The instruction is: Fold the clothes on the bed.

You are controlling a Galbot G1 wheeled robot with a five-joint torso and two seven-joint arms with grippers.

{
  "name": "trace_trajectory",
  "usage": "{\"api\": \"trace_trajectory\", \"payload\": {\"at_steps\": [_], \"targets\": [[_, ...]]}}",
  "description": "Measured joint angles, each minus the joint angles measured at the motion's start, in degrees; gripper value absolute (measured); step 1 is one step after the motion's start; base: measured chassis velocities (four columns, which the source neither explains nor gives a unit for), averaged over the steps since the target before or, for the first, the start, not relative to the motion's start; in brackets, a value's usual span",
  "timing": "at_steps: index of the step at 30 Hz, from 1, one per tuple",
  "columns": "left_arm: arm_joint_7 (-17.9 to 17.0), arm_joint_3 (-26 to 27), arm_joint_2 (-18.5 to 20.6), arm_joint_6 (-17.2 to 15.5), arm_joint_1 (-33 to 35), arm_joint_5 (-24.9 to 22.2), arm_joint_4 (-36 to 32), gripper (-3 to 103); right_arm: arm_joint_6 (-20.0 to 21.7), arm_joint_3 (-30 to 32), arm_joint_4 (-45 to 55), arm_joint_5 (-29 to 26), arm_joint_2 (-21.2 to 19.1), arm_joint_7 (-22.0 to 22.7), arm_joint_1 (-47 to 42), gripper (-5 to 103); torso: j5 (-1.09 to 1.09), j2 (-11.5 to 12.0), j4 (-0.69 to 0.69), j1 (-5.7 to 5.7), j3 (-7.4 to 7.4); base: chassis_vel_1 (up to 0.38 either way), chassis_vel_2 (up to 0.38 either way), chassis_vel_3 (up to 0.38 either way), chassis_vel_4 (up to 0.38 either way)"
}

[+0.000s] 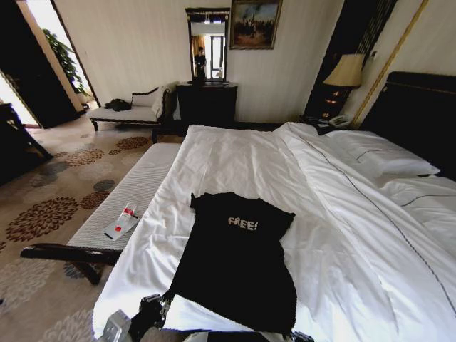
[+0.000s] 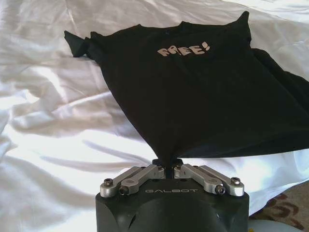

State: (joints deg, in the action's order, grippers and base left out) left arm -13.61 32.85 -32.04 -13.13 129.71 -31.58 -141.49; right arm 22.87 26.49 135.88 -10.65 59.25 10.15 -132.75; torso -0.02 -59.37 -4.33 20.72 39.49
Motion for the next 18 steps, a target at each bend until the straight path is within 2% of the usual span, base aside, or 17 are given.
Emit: {"api": "trace_trajectory", "payload": {"at_steps": [2,3,4,5,6,7,8,11,12,13,14,15,16,17,18], "targets": [[-1.3,-3.4,0.1,-1.0,-2.8,0.6,0.9,2,-0.2,0.1,-0.4,-0.9,-0.1,0.0,0.5,2,-0.02,0.0,0.01,0.00,0.00,0.000,0.000,0.000,0.000],[-1.7,-4.5,0.4,-1.4,-4.0,1.6,1.3,7,-0.2,0.2,-0.4,-1.1,-0.2,0.2,0.5,8,-0.03,0.0,0.00,0.00,0.00,0.000,0.000,0.000,0.000],[-1.7,-4.5,0.4,-1.4,-4.0,1.6,1.3,7,-0.2,0.2,-0.4,-1.1,-0.2,0.2,0.5,8,-0.03,0.0,0.00,0.00,0.00,0.000,0.000,0.000,0.000],[-1.7,-5.1,0.8,-1.7,-4.9,2.4,1.5,13,-0.3,0.3,-0.3,-1.1,-0.3,0.2,0.4,8,-0.03,0.0,0.00,0.00,0.00,0.000,0.000,0.000,0.000],[-1.7,-5.9,1.8,-2.1,-6.1,3.5,1.8,18,-0.3,0.7,0.0,-1.0,-0.6,0.3,0.1,13,-0.02,0.0,-0.01,0.00,0.00,0.000,0.000,0.000,0.000],[-1.7,-5.9,1.8,-2.1,-6.1,3.5,1.8,18,-0.3,0.7,0.0,-1.0,-0.6,0.3,0.1,13,-0.02,0.0,-0.01,0.00,0.00,0.000,0.000,0.000,0.000],[-1.7,-6.0,2.0,-2.2,-6.4,3.7,1.8,18,-0.4,0.8,0.1,-0.9,-0.7,0.3,0.0,18,-0.02,0.0,-0.02,0.00,0.00,0.000,0.000,0.000,0.000],[-2.3,-5.2,3.7,-3.8,-7.9,4.3,1.8,34,-1.5,2.8,1.5,-1.1,-2.3,0.5,-0.9,34,-0.01,0.0,-0.01,0.00,0.01,0.000,0.000,0.000,0.000],[-2.3,-5.2,3.7,-3.8,-7.9,4.3,1.8,34,-1.5,2.8,1.5,-1.1,-2.3,0.5,-0.9,34,-0.01,0.0,-0.01,0.00,0.01,0.000,0.000,0.000,0.000],[-2.4,-4.6,3.8,-4.1,-8.0,4.5,1.8,39,-1.6,3.5,2.1,-1.9,-2.7,0.7,-1.0,40,-0.01,0.0,-0.01,0.00,0.01,0.000,0.000,0.000,0.000],[-2.4,-4.4,3.8,-4.2,-8.1,4.6,1.8,39,-1.6,3.8,2.4,-2.4,-2.9,0.9,-1.0,40,-0.01,0.0,-0.01,0.00,0.01,0.000,0.000,0.000,0.000],[-2.4,-3.7,3.9,-4.2,-8.1,4.8,1.6,50,-1.5,5.3,3.8,-4.5,-3.5,1.6,-0.9,45,-0.01,0.0,0.00,0.00,0.01,0.000,0.000,0.000,0.000],[-2.4,-3.5,3.9,-4.2,-8.2,4.8,1.4,50,-1.3,6.3,4.8,-6.2,-3.9,2.1,-0.7,51,-0.01,0.0,0.00,0.00,0.00,0.000,0.000,0.000,0.000],[-2.4,-3.5,3.9,-4.2,-8.2,4.8,1.4,50,-1.3,6.3,4.8,-6.2,-3.9,2.1,-0.7,51,-0.01,0.0,0.00,0.00,0.00,0.000,0.000,0.000,0.000],[-2.5,-3.4,3.8,-4.2,-8.4,4.8,1.2,55,-1.1,7.5,5.9,-8.2,-4.3,2.6,-0.4,56,-0.01,0.0,0.00,0.00,0.01,0.000,0.000,0.000,0.000]]}}
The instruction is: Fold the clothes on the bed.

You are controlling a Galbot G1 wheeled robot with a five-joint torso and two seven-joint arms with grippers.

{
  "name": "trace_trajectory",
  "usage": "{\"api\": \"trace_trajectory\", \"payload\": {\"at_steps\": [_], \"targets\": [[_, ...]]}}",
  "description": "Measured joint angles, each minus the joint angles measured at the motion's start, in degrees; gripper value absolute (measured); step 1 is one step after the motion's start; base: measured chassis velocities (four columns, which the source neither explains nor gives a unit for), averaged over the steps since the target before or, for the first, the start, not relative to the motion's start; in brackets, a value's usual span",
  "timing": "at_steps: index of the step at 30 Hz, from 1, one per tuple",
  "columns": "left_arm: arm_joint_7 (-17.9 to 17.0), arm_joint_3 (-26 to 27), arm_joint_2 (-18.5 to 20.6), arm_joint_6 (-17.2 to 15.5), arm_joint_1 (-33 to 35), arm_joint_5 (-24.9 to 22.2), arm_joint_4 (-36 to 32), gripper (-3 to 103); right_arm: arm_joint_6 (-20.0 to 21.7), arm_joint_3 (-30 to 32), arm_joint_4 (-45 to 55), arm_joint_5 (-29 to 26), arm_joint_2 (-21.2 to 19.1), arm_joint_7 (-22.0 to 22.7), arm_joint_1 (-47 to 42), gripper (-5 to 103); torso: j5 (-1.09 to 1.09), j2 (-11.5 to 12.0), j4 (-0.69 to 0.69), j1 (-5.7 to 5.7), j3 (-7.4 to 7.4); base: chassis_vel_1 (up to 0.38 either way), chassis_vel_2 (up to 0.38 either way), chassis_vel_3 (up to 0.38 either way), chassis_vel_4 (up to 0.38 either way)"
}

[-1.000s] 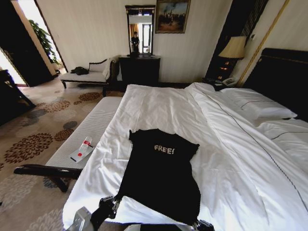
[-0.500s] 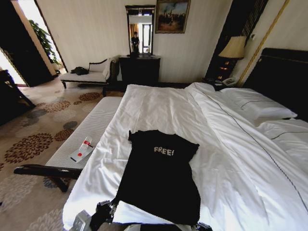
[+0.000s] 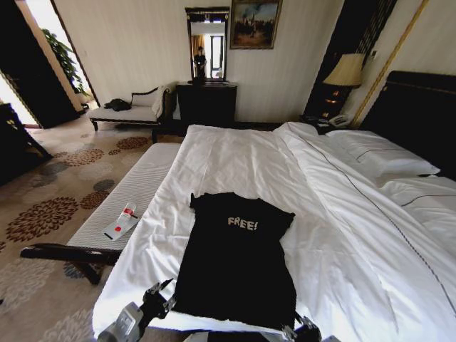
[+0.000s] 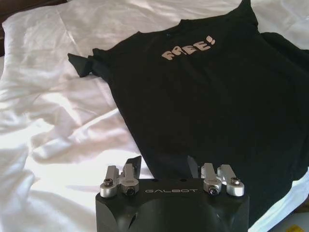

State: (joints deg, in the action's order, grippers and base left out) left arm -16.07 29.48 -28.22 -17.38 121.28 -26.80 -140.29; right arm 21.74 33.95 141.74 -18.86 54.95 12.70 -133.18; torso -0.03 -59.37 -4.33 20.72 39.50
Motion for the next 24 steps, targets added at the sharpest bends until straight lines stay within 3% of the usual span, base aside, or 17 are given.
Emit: {"api": "trace_trajectory", "payload": {"at_steps": [1,4,6,7,8,10,12,15,17,20,22,24], "targets": [[0.0,0.0,0.0,0.0,-0.1,0.0,0.0,61,0.1,0.4,0.3,-0.8,-0.1,0.2,0.1,56,0.00,0.0,0.00,0.00,0.00,0.000,0.000,0.000,0.000],[-1.2,-1.1,-0.8,0.3,-5.7,-2.9,-0.1,77,0.9,7.1,1.5,-11.9,-2.7,2.8,4.2,73,-0.01,0.0,0.00,0.00,0.00,0.000,0.000,0.000,0.000],[-1.5,-1.4,-1.0,0.2,-6.8,-3.7,-0.1,77,1.0,7.6,1.5,-13.2,-3.0,3.1,4.9,78,-0.01,0.0,0.00,0.00,0.00,0.000,0.000,0.000,0.000],[-2.1,-2.1,-1.1,-0.1,-9.1,-5.7,-0.1,82,1.3,9.0,1.5,-17.2,-4.1,4.3,7.3,78,0.00,0.0,-0.01,0.00,0.00,0.000,0.000,0.000,0.000],[-2.8,-3.1,-1.2,-0.4,-12.1,-8.0,-0.1,88,1.4,10.0,1.1,-21.7,-5.5,5.4,11.5,88,-0.01,0.0,-0.02,0.00,0.00,0.000,0.000,0.000,0.000],[-3.1,-4.2,-0.9,-0.5,-15.4,-9.7,0.1,97,1.5,10.1,-2.1,-28.0,-7.5,6.3,18.7,94,0.02,0.0,0.01,0.00,0.00,0.000,0.000,0.000,0.000],[-3.2,-4.5,-0.7,-0.5,-16.5,-10.0,0.3,97,1.5,9.8,-3.4,-29.5,-8.2,6.5,20.8,97,0.02,0.0,0.02,0.00,0.01,0.000,0.000,0.000,0.000],[-2.4,-6.9,0.4,1.0,-24.9,-9.6,3.4,100,-0.9,7.2,-14.3,-32.1,-11.0,4.0,33.0,100,0.02,0.0,0.01,0.00,0.01,0.000,0.000,0.000,0.000],[-2.0,-7.5,0.4,1.6,-26.6,-9.0,4.5,100,-1.2,6.6,-16.7,-32.7,-11.3,3.6,35.1,100,0.02,0.0,0.01,0.01,0.01,0.000,0.000,0.000,0.000],[0.0,-11.2,0.1,3.4,-33.5,-9.7,9.9,100,-1.1,4.6,-26.5,-40.1,-12.8,2.6,45.1,100,-0.01,0.0,-0.02,0.01,0.01,0.000,0.000,0.000,0.000],[0.0,-11.3,0.1,3.4,-33.6,-9.8,10.1,100,-1.1,4.5,-26.9,-40.6,-12.9,2.5,45.5,100,0.00,0.0,-0.02,0.01,0.02,0.000,0.000,0.000,0.000],[1.1,-11.8,-0.2,4.3,-35.3,-11.7,12.9,100,-0.8,2.3,-31.9,-44.8,-13.7,1.8,51.7,100,0.00,0.0,0.00,0.01,0.01,0.000,0.000,0.000,0.000]]}}
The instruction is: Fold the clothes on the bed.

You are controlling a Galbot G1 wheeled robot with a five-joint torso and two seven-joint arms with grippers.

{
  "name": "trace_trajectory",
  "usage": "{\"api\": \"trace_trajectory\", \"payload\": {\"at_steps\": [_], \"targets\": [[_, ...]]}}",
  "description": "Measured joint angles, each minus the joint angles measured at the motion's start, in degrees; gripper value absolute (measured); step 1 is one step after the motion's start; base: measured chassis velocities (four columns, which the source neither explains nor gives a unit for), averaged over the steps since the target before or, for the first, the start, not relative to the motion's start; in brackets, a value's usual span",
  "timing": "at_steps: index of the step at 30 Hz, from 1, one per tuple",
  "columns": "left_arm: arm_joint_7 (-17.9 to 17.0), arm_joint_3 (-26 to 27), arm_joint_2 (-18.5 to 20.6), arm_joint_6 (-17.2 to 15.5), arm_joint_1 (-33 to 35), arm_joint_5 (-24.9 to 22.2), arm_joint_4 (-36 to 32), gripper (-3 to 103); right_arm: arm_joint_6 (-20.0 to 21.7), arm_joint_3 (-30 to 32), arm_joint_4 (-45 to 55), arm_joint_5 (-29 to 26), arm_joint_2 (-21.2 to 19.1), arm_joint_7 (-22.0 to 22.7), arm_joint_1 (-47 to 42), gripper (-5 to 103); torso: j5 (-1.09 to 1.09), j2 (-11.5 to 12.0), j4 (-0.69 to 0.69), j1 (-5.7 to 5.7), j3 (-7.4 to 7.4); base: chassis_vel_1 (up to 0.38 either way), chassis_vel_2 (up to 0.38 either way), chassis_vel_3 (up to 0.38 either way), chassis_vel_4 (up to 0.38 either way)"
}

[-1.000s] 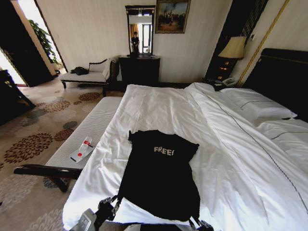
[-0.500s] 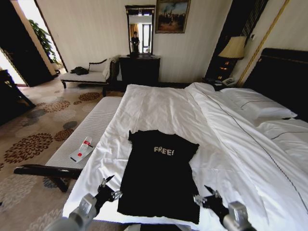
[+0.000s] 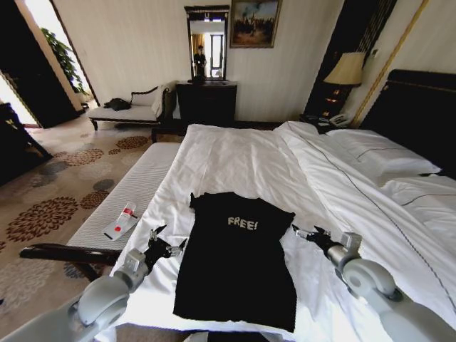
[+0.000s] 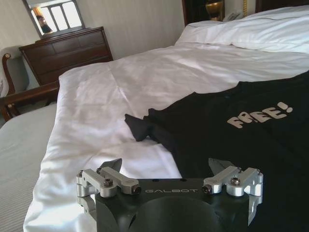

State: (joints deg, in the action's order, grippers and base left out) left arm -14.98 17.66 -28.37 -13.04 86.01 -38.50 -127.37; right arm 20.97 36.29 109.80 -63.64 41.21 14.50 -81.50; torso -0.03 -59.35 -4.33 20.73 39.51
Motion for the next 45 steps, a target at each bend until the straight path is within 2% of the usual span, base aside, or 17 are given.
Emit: {"api": "trace_trajectory", "payload": {"at_steps": [3,7,9,12,16,17,20,22,25,27,29,31,33,34,36,42,45], "targets": [[0.3,-0.4,-0.7,0.6,-1.7,-2.0,2.3,100,0.3,-2.2,-3.6,-2.8,-0.2,-0.1,4.6,100,-0.01,0.0,0.02,0.00,0.00,0.000,0.000,0.000,0.000],[0.3,-3.4,-2.4,0.8,-7.6,-5.0,6.0,100,0.8,-5.2,-8.1,-5.6,-0.1,-0.1,10.6,100,-0.01,0.0,0.04,-0.01,0.00,0.000,0.000,0.000,0.000],[-0.8,-9.3,-4.3,0.6,-18.0,-9.0,9.8,100,1.0,-8.8,-12.3,-6.7,0.2,-0.3,16.2,100,0.00,0.0,0.00,0.00,0.00,0.000,0.000,0.000,0.000],[-1.5,-13.1,-5.6,0.4,-24.3,-11.2,12.3,100,1.1,-10.3,-14.3,-6.5,0.3,-0.6,18.4,100,0.01,0.0,-0.02,0.00,0.00,0.000,0.000,0.000,0.000],[-1.7,-23.7,-9.7,0.3,-41.4,-15.4,20.0,100,1.0,-13.5,-18.6,-5.1,-0.7,-3.4,22.9,100,0.00,0.0,-0.01,0.00,-0.01,0.000,0.000,0.000,0.000],[-1.7,-23.7,-9.7,0.3,-41.4,-15.4,20.0,100,1.0,-13.5,-18.6,-5.1,-0.7,-3.4,22.9,100,0.00,0.0,-0.01,0.00,-0.01,0.000,0.000,0.000,0.000],[-0.8,-33.6,-14.2,-0.1,-54.1,-18.6,27.8,100,1.0,-17.2,-21.9,-4.2,-2.2,-7.2,26.7,100,0.02,0.0,-0.02,0.00,0.00,0.000,0.000,0.000,0.000],[-0.5,-35.0,-15.0,-0.2,-55.8,-19.2,29.0,100,1.0,-17.9,-22.4,-4.4,-2.4,-8.0,27.5,100,0.01,0.0,-0.02,0.00,0.00,0.000,0.000,0.000,0.000],[1.4,-42.3,-21.4,-0.7,-65.3,-21.2,36.3,100,1.4,-23.2,-26.2,-5.4,-2.6,-11.8,33.4,100,0.04,0.0,-0.01,0.00,0.00,0.000,0.000,0.000,0.000],[2.0,-43.2,-22.8,-0.7,-66.5,-21.3,37.7,100,1.4,-24.2,-27.0,-5.6,-2.3,-12.3,34.7,100,0.03,0.0,-0.03,0.00,0.00,0.000,0.000,0.000,0.000],[2.9,-44.8,-27.9,-0.8,-69.3,-21.5,43.6,100,2.2,-29.0,-29.8,-6.9,-1.2,-13.3,40.4,100,0.01,0.0,0.01,0.00,0.00,0.000,0.000,0.000,0.000],[3.4,-45.1,-31.0,-1.0,-70.6,-21.5,48.2,100,2.7,-31.4,-31.0,-7.2,-0.7,-13.8,42.7,100,0.01,0.0,0.02,0.00,0.00,0.000,0.000,0.000,0.000],[3.7,-45.1,-31.8,-1.2,-70.9,-21.5,49.6,100,2.9,-32.1,-31.2,-7.3,-0.6,-13.9,43.1,100,0.00,0.0,0.03,0.01,0.00,0.000,0.000,0.000,0.000],[4.2,-45.5,-33.3,-1.7,-71.5,-21.3,53.2,100,3.6,-33.7,-31.5,-7.5,-0.3,-14.0,43.8,100,0.01,0.0,0.01,0.01,0.00,0.000,0.000,0.000,0.000],[5.1,-45.8,-34.2,-2.0,-71.8,-20.5,56.2,100,4.1,-34.8,-31.7,-7.5,-0.1,-14.1,43.9,100,0.00,0.0,0.01,0.01,0.00,0.000,0.000,0.000,0.000],[5.9,-45.5,-35.0,-3.0,-71.7,-20.6,59.3,100,5.1,-35.2,-33.3,-8.2,0.5,-14.0,43.8,100,0.00,0.0,0.01,-0.02,-0.01,0.000,0.000,0.000,0.000],[5.2,-45.1,-34.8,-5.6,-71.7,-22.8,59.7,100,8.3,-35.0,-34.1,-10.0,0.1,-12.8,43.6,100,0.00,0.0,0.00,-0.02,-0.01,0.000,0.000,0.000,0.000]]}}
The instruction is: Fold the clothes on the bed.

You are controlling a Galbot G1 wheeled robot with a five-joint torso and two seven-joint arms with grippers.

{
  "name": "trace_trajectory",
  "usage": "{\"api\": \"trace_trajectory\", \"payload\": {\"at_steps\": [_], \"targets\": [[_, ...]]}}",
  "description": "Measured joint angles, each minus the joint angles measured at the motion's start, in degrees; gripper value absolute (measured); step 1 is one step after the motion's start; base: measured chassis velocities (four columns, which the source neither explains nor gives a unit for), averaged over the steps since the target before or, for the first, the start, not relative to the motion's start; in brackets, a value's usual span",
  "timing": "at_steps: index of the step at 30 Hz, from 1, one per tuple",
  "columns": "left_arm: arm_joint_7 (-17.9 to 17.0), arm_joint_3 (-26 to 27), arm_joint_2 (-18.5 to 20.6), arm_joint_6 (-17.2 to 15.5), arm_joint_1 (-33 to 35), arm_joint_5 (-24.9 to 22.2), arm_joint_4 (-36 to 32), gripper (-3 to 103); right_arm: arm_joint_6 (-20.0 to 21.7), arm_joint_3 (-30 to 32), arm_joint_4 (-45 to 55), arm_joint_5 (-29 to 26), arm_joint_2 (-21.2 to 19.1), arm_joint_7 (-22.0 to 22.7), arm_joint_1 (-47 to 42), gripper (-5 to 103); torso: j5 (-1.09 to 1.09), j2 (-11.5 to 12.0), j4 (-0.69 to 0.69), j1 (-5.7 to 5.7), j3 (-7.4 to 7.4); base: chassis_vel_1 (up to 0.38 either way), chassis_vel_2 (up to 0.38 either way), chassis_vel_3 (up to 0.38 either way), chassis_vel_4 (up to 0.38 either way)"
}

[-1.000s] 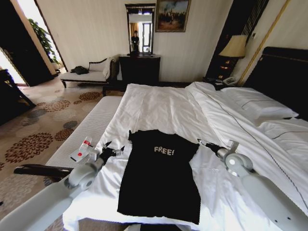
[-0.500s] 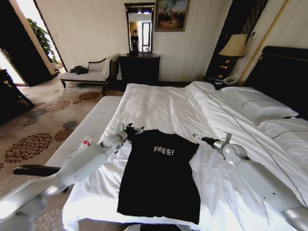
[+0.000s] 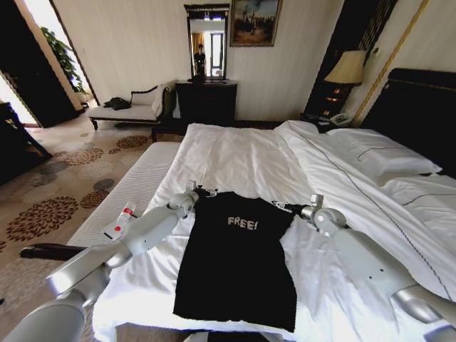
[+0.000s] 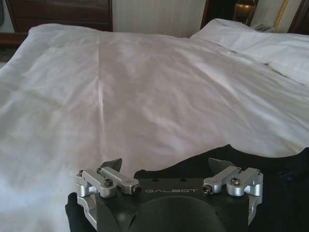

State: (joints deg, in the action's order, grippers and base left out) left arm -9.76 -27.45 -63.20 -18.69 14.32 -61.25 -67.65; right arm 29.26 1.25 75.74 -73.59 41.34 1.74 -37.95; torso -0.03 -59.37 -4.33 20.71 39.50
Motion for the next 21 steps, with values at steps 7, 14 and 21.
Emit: {"api": "trace_trajectory", "payload": {"at_steps": [7,14,21], "targets": [[-0.6,1.1,-0.1,-0.9,0.1,-1.0,0.9,100,2.3,-0.4,-1.9,-0.6,-0.2,1.4,0.7,100,-0.01,0.0,0.00,0.00,0.00,0.000,0.000,0.000,0.000],[-0.6,1.5,0.3,-0.9,0.2,-1.0,1.3,100,3.4,-0.9,-2.5,-0.4,-0.1,1.1,0.7,100,-0.01,0.0,0.00,0.00,0.00,0.000,0.000,0.000,0.000],[-0.3,2.7,-0.5,-0.8,0.5,-1.5,3.4,100,3.8,-0.8,-1.6,-0.3,0.5,1.6,0.3,100,-0.01,0.0,0.01,0.00,0.00,0.000,0.000,0.000,0.000]]}}
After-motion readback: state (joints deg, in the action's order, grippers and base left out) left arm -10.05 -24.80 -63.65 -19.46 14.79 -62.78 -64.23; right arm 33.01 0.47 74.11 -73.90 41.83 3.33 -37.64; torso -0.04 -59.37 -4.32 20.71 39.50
